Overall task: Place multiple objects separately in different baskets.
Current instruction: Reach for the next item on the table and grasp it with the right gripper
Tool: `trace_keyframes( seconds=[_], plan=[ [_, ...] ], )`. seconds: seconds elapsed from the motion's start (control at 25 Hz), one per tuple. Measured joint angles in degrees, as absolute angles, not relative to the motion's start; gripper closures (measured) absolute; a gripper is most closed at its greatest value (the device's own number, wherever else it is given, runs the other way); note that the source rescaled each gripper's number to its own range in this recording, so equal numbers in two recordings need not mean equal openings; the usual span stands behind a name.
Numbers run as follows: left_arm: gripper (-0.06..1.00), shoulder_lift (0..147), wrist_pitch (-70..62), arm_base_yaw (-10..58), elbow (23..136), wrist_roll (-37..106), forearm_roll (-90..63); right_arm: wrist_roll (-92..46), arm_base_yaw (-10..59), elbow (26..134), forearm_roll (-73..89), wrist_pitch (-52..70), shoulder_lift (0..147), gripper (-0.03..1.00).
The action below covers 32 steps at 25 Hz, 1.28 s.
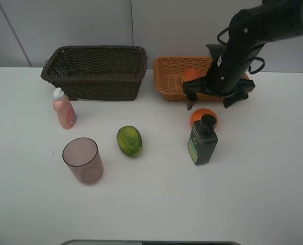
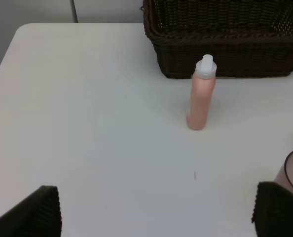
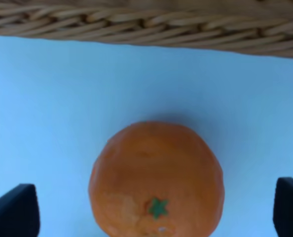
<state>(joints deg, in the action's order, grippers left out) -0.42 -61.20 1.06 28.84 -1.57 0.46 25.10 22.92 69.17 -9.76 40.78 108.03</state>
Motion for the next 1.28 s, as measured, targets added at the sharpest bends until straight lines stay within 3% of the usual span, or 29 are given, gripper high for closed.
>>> trace_keyframes(
  seconds=[1.28],
  plan=[
    [-0.05, -0.4, -61.2, 1.1, 28.8, -1.6, 0.5, 32.5, 23.5, 68.0, -14.8, 33.0, 117.0, -0.02]
  ],
)
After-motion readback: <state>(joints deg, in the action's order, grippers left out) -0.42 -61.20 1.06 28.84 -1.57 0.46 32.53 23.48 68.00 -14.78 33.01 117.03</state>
